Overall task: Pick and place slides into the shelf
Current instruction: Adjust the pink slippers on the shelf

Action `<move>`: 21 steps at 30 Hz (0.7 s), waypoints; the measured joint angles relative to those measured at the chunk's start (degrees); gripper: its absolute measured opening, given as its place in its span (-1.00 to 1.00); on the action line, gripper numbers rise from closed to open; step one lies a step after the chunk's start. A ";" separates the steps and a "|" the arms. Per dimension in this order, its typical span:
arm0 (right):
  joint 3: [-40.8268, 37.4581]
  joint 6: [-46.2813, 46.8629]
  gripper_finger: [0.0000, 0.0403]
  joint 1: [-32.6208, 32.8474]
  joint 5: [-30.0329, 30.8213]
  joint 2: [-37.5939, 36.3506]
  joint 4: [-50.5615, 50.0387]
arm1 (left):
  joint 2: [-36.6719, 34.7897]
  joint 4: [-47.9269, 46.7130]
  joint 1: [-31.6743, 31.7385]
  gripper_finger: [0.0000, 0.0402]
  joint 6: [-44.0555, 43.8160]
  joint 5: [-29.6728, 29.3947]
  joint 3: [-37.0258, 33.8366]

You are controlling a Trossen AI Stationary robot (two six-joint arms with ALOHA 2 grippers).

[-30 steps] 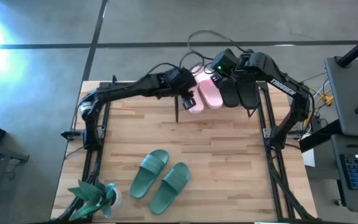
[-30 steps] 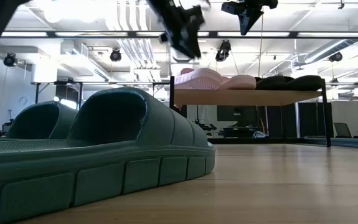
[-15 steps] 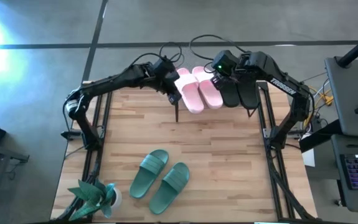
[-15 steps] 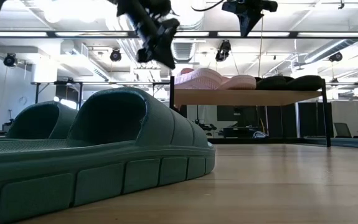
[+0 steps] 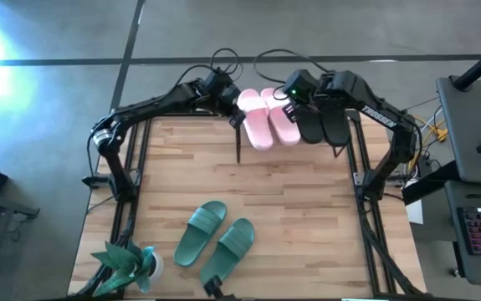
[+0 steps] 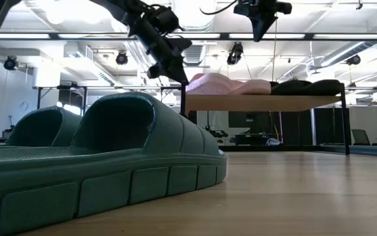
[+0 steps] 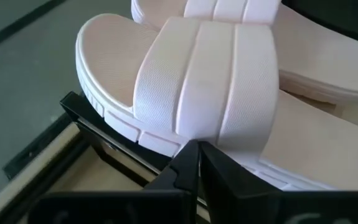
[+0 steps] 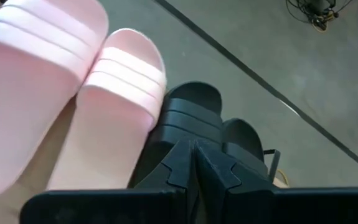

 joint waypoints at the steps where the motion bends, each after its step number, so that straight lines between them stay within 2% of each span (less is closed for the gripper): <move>1: -0.27 0.02 -0.94 0.00 0.00 0.00 -0.04 | 0.59 0.56 0.16 -1.00 0.25 0.00 0.25; 5: -1.41 0.18 -0.94 -0.06 -0.14 0.00 0.00 | 2.55 0.48 0.67 -1.00 0.38 1.95 0.83; 9: -2.91 0.22 -0.94 -0.75 -5.40 0.00 0.42 | 3.16 0.49 0.60 -1.00 1.47 1.59 0.90; 14: -5.08 -1.80 -0.94 -0.87 -7.94 0.00 6.08 | 3.16 0.47 0.82 -1.00 1.74 0.71 0.85; 21: -8.84 -7.40 -0.94 -1.94 -25.48 0.86 25.93 | 3.16 0.39 0.84 -1.00 -0.11 -0.81 0.80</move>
